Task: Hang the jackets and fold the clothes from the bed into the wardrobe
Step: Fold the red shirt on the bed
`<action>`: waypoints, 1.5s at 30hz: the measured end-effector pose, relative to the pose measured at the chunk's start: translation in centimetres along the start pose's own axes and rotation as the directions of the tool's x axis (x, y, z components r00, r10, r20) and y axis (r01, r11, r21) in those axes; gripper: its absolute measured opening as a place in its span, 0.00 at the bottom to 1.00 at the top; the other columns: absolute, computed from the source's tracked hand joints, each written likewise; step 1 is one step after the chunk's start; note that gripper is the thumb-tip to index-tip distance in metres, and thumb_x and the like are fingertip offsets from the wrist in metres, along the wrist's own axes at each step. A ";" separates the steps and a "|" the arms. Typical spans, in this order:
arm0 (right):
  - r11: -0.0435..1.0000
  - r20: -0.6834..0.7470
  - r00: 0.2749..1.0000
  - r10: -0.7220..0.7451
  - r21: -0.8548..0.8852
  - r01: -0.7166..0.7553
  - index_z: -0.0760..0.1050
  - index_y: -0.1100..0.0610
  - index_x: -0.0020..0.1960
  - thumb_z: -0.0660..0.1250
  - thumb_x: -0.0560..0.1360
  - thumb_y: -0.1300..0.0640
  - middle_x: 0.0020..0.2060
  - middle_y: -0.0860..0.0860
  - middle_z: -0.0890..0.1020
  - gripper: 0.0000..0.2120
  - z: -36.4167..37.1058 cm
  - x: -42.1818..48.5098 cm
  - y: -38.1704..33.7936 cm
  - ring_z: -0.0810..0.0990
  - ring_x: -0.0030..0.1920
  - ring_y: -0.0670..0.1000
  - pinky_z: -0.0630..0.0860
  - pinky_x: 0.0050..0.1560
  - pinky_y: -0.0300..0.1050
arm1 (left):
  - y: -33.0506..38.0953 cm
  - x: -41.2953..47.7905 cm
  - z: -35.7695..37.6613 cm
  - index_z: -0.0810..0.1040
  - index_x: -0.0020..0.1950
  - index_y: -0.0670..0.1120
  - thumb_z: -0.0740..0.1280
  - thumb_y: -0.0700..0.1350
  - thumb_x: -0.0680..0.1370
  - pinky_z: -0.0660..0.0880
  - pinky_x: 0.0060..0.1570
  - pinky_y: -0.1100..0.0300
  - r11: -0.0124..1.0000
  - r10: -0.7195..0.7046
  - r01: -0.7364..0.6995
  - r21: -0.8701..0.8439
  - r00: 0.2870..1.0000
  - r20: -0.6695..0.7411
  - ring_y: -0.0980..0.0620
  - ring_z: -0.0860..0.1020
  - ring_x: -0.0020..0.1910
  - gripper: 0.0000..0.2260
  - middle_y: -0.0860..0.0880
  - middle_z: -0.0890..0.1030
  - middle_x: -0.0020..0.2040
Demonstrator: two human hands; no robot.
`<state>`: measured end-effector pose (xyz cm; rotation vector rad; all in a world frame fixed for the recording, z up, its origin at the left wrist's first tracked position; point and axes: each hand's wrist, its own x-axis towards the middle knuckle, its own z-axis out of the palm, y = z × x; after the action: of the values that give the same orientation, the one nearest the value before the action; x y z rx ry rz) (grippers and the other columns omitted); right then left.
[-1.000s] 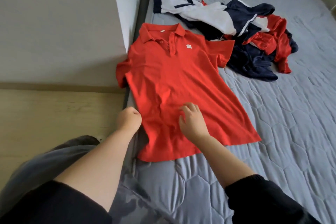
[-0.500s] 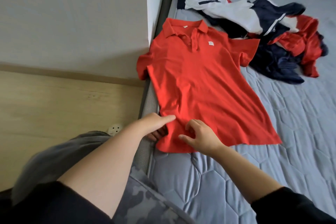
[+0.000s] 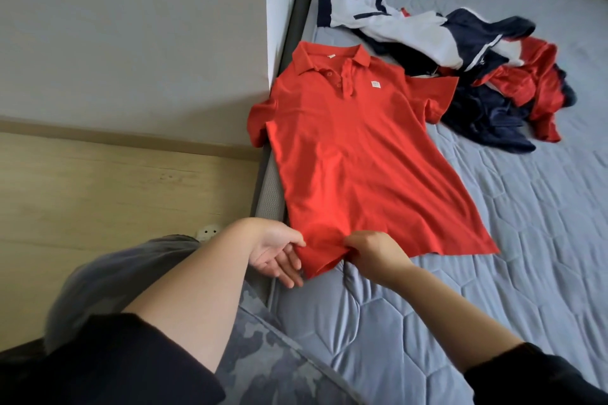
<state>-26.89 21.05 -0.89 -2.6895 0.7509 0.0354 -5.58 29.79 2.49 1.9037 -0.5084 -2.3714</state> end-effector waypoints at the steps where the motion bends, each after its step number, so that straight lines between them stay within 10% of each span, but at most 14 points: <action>1: 1.000 0.024 1.000 -0.004 -0.019 0.004 0.80 0.61 0.45 0.65 0.68 0.66 0.40 0.56 0.81 0.08 0.0 0.0 -0.1 0.79 0.44 0.60 0.72 0.41 0.50 | -0.2 0.2 0.3 0.73 0.48 0.42 0.52 0.55 0.82 0.73 0.27 0.65 0.999 -0.001 0.004 0.040 0.997 -0.081 0.46 0.83 0.43 0.19 0.39 0.82 0.55; 7: 0.996 0.100 0.993 -0.064 -0.058 0.070 0.81 0.59 0.49 0.61 0.69 0.66 0.46 0.55 0.80 0.14 0.0 0.6 -0.4 0.76 0.50 0.58 0.72 0.49 0.51 | 0.5 1.8 0.4 0.75 0.59 0.44 0.63 0.45 0.80 0.75 0.46 0.54 0.829 0.315 -0.456 -0.323 0.859 -0.403 0.47 0.79 0.44 0.09 0.44 0.81 0.50; 12: 0.996 -0.242 0.967 0.081 -0.010 -0.086 0.82 0.61 0.46 0.66 0.64 0.69 0.42 0.57 0.81 0.12 0.5 0.5 -0.1 0.78 0.43 0.62 0.76 0.44 0.56 | 1.0 1.7 0.0 0.74 0.42 0.39 0.59 0.31 0.79 0.73 0.20 0.66 0.853 0.191 -0.302 -0.425 0.940 -0.283 0.57 0.76 0.20 0.09 0.47 0.80 0.26; 15: 0.954 -0.219 0.931 0.292 0.004 -0.298 0.80 0.60 0.55 0.62 0.76 0.63 0.51 0.56 0.80 0.12 0.8 1.0 0.7 0.75 0.52 0.60 0.72 0.55 0.54 | 0.7 1.4 -0.1 0.73 0.43 0.39 0.59 0.37 0.81 0.67 0.17 0.70 0.992 0.082 -0.104 -0.072 0.964 -0.254 0.60 0.72 0.17 0.08 0.46 0.80 0.27; 20: 0.921 -0.178 0.904 0.389 0.098 -0.377 0.73 0.59 0.39 0.58 0.80 0.55 0.42 0.58 0.79 0.14 -0.2 2.2 1.6 0.76 0.47 0.61 0.66 0.45 0.51 | 0.6 2.7 -0.6 0.76 0.51 0.46 0.68 0.59 0.75 0.76 0.37 0.59 0.973 0.187 -0.227 -0.042 0.882 -0.432 0.49 0.81 0.41 0.17 0.46 0.81 0.49; 23: 0.878 -0.201 0.860 0.468 0.213 -0.428 0.76 0.59 0.44 0.60 0.78 0.57 0.45 0.58 0.80 0.09 -0.6 3.3 2.2 0.76 0.50 0.61 0.67 0.46 0.50 | 1.4 3.5 -1.3 0.78 0.58 0.42 0.69 0.51 0.76 0.77 0.50 0.53 0.814 0.279 -0.490 -0.312 0.801 -0.529 0.46 0.80 0.49 0.16 0.43 0.82 0.54; 27: 0.909 -0.060 0.915 0.400 -0.106 -0.404 0.67 0.55 0.70 0.60 0.76 0.56 0.69 0.53 0.68 0.23 0.8 3.2 2.5 0.65 0.68 0.56 0.62 0.67 0.48 | 1.8 4.0 -1.7 0.78 0.53 0.43 0.70 0.38 0.75 0.77 0.49 0.54 0.723 0.329 -0.601 -0.341 0.733 -0.595 0.48 0.80 0.46 0.08 0.43 0.82 0.51; 36: 0.942 -0.217 0.925 0.312 -0.054 -0.330 0.68 0.58 0.70 0.61 0.74 0.60 0.73 0.57 0.64 0.24 1.5 5.8 1.6 0.59 0.74 0.57 0.54 0.73 0.56 | 3.6 5.3 -3.8 0.79 0.52 0.40 0.69 0.40 0.76 0.77 0.54 0.51 0.544 0.186 -0.656 -0.523 0.702 -0.688 0.44 0.80 0.49 0.07 0.41 0.81 0.53; 42: 0.840 -0.296 0.809 0.508 -0.035 -0.541 0.69 0.60 0.69 0.61 0.76 0.59 0.72 0.57 0.67 0.22 1.8 4.8 4.8 0.61 0.74 0.55 0.52 0.73 0.57 | 3.7 6.0 -5.2 0.72 0.31 0.41 0.68 0.43 0.72 0.74 0.41 0.54 0.803 0.066 -0.555 -0.217 0.445 -0.893 0.40 0.78 0.40 0.12 0.41 0.78 0.35; 45: 0.879 -0.355 0.820 0.449 0.012 -0.476 0.71 0.61 0.68 0.64 0.74 0.61 0.71 0.60 0.67 0.22 1.6 6.1 4.1 0.61 0.73 0.59 0.52 0.73 0.60 | 4.8 5.9 -5.4 0.76 0.36 0.40 0.66 0.49 0.75 0.74 0.46 0.52 0.789 0.123 -0.584 -0.189 0.452 -0.883 0.39 0.79 0.46 0.14 0.38 0.81 0.44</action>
<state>-23.55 15.29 -4.43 -2.5399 1.5342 -0.3077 -2.58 22.67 -2.63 2.0768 -0.1714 -0.9224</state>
